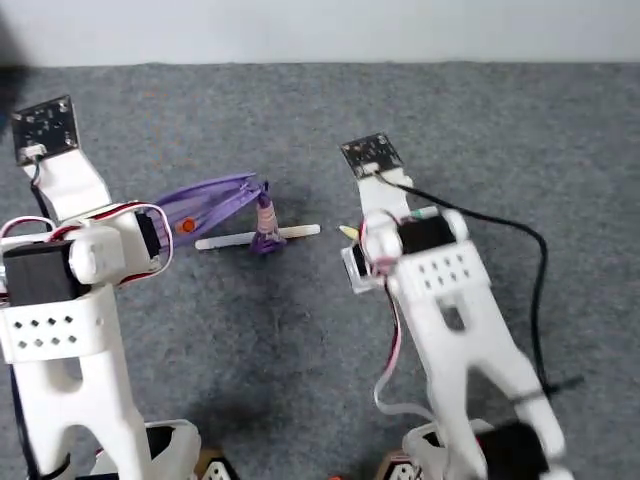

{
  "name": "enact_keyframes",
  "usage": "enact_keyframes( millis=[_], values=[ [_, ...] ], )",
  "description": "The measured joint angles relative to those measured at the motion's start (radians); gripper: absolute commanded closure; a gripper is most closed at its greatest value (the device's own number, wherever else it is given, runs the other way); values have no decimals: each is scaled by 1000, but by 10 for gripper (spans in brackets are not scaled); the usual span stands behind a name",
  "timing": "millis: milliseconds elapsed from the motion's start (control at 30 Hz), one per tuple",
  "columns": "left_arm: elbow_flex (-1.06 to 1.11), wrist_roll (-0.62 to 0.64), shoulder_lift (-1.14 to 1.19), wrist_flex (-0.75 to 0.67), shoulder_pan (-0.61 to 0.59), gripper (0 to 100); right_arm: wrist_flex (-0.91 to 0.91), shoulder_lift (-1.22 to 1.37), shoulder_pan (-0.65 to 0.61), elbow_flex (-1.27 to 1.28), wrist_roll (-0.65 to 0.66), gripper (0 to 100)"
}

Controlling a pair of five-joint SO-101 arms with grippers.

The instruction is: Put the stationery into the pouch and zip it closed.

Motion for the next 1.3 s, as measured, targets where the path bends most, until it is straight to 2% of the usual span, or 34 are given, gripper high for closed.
enact_keyframes(
  millis=[300, 700, 800, 900, 933, 1000, 1167, 1300],
  values=[
    [0, 0, 0, 0, 0, 987, 2, 368, 60, -290, 89, 779],
    [0, 0, 0, 0, 0, 987, 2, 732, 58, -500, 100, 779],
    [0, 0, 0, 0, 0, 987, -21, 772, 57, -509, 100, 834],
    [0, 0, 0, 0, 0, 987, -58, 806, 68, -525, 101, 978],
    [0, 0, 0, 0, 0, 987, -58, 813, 68, -523, 103, 998],
    [0, 0, 0, 0, 0, 987, -63, 813, 68, -523, 103, 967],
    [0, 0, 0, 0, 0, 987, -26, 812, 66, -523, 103, 991],
    [0, 0, 0, 0, 0, 987, 75, 729, 63, -523, 103, 991]
  ],
)
